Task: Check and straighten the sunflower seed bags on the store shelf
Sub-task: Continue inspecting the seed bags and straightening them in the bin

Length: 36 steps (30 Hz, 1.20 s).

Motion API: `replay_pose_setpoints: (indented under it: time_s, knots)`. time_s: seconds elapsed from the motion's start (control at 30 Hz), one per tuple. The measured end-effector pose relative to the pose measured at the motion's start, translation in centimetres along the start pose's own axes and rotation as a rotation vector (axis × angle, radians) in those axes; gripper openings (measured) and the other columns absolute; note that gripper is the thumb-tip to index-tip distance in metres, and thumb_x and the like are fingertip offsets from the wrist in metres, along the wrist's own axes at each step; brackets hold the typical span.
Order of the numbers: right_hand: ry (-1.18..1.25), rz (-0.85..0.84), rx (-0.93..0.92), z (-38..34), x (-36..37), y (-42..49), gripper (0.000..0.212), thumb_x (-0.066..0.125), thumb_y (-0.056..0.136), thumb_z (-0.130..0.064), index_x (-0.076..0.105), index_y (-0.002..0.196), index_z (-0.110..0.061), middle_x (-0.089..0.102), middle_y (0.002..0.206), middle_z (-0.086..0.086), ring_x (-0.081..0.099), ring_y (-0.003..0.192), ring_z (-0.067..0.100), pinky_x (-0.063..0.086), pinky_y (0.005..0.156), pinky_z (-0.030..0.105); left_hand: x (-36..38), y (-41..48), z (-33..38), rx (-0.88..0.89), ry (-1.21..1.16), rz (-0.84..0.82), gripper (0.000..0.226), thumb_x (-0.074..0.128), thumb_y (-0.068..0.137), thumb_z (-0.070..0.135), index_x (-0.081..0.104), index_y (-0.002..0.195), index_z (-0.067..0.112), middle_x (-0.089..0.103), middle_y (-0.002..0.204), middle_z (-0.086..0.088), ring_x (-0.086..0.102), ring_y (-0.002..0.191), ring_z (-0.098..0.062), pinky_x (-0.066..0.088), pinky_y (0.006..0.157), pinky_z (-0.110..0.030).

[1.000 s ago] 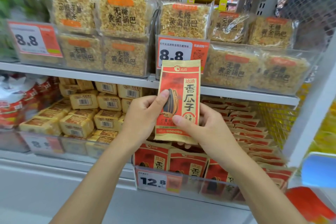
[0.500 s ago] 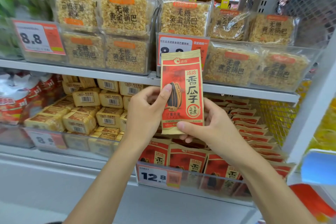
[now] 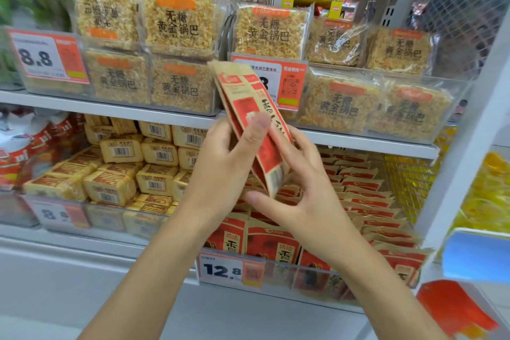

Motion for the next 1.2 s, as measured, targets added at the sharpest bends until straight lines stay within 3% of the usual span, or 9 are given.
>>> replay_pose_setpoints:
  time_s: [0.07, 0.13, 0.23, 0.3, 0.5, 0.6, 0.8, 0.97, 1.2]
  knots:
    - [-0.056, 0.031, 0.004, 0.0, -0.2, -0.1, 0.089, 0.077, 0.078, -0.045, 0.022, 0.146, -0.056, 0.019, 0.151, -0.027, 0.023, 0.141, -0.005, 0.037, 0.111, 0.026, -0.8, 0.2, -0.2, -0.013, -0.054, 0.063, 0.035, 0.06, 0.089, 0.041, 0.064, 0.117, 0.021, 0.074, 0.11, 0.004, 0.071, 0.102, -0.013, 0.057, 0.087, -0.035]
    - [0.035, 0.1, 0.072, 0.5, -0.9, 0.0, 0.089, 0.075, 0.08, -0.045, 0.02, 0.15, -0.048, 0.033, 0.146, -0.026, 0.038, 0.13, -0.01, 0.043, 0.101, 0.02, -1.4, 0.4, -1.1, -0.064, -0.15, 0.1, 0.031, 0.061, 0.092, 0.026, 0.06, 0.121, 0.017, 0.075, 0.108, -0.001, 0.073, 0.098, -0.018, 0.06, 0.08, -0.035]
    - [0.148, 0.097, 0.204, 1.9, -1.1, 0.3, 0.067, 0.074, 0.083, -0.031, 0.041, 0.142, -0.033, 0.063, 0.12, -0.019, 0.064, 0.101, -0.003, 0.054, 0.072, 0.018, -1.2, 0.3, -2.3, -0.137, -0.232, 0.068, 0.045, 0.062, 0.086, 0.03, 0.054, 0.129, 0.018, 0.074, 0.109, -0.004, 0.073, 0.097, -0.021, 0.061, 0.074, -0.034]
    - [0.135, 0.081, 0.234, 2.6, -1.0, 0.2, 0.052, 0.075, 0.082, -0.028, 0.052, 0.129, -0.029, 0.071, 0.108, -0.013, 0.069, 0.09, 0.002, 0.054, 0.064, 0.018, -0.7, 0.2, -2.6, -0.127, -0.189, 0.027, 0.041, 0.059, 0.091, 0.029, 0.055, 0.131, 0.021, 0.073, 0.113, -0.002, 0.072, 0.101, -0.02, 0.06, 0.078, -0.034]
    - [0.256, 0.125, 0.238, 2.7, -1.7, 0.1, 0.02, 0.06, 0.092, -0.032, 0.063, 0.108, -0.02, 0.077, 0.091, -0.008, 0.072, 0.086, 0.006, 0.056, 0.073, 0.02, -0.2, 0.2, -3.4, -0.167, -0.225, -0.048, 0.037, 0.054, 0.096, 0.028, 0.055, 0.133, 0.024, 0.072, 0.117, -0.003, 0.07, 0.107, -0.021, 0.056, 0.088, -0.044]
    - [0.242, 0.103, 0.242, 2.8, -1.5, 0.1, 0.019, 0.061, 0.092, -0.032, 0.063, 0.106, -0.02, 0.077, 0.089, -0.006, 0.073, 0.084, 0.009, 0.058, 0.075, 0.026, -0.2, 0.1, -3.5, -0.176, -0.22, -0.062, 0.038, 0.054, 0.095, 0.028, 0.056, 0.133, 0.022, 0.072, 0.117, -0.003, 0.07, 0.107, -0.021, 0.056, 0.089, -0.044]
    - [0.28, 0.264, 0.213, 2.8, -3.1, 0.2, 0.022, 0.062, 0.089, -0.031, 0.069, 0.096, -0.011, 0.075, 0.082, -0.002, 0.065, 0.062, -0.001, 0.047, 0.055, 0.012, 0.1, 0.0, -3.7, -0.212, -0.186, -0.141, 0.035, 0.055, 0.097, 0.024, 0.056, 0.132, 0.027, 0.074, 0.112, -0.003, 0.072, 0.102, -0.022, 0.06, 0.083, -0.038]
    - [0.303, 0.263, 0.241, 3.4, -3.0, 0.2, 0.023, 0.062, 0.091, -0.027, 0.069, 0.099, -0.007, 0.076, 0.088, 0.003, 0.071, 0.071, 0.007, 0.051, 0.057, 0.016, 0.2, -0.1, -3.7, -0.234, -0.187, -0.135, 0.033, 0.054, 0.097, 0.026, 0.057, 0.13, 0.029, 0.074, 0.113, -0.002, 0.071, 0.104, -0.02, 0.059, 0.086, -0.039]
    - [0.538, 0.348, 0.249, 3.7, -3.4, 0.4, 0.033, 0.055, 0.091, -0.035, 0.067, 0.114, -0.012, 0.076, 0.103, 0.0, 0.072, 0.095, 0.014, 0.056, 0.08, 0.026, 2.0, -1.2, -4.0, -0.452, -0.449, -0.319, 0.047, 0.031, 0.102, 0.043, 0.055, 0.137, 0.021, 0.067, 0.128, -0.01, 0.064, 0.118, -0.03, 0.052, 0.097, -0.052]
Point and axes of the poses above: each hand's wrist, its own y-axis towards the middle knuckle, its own x-axis out of the palm, z = x × y, the point moved 8 cm from there along y, towards the middle knuckle
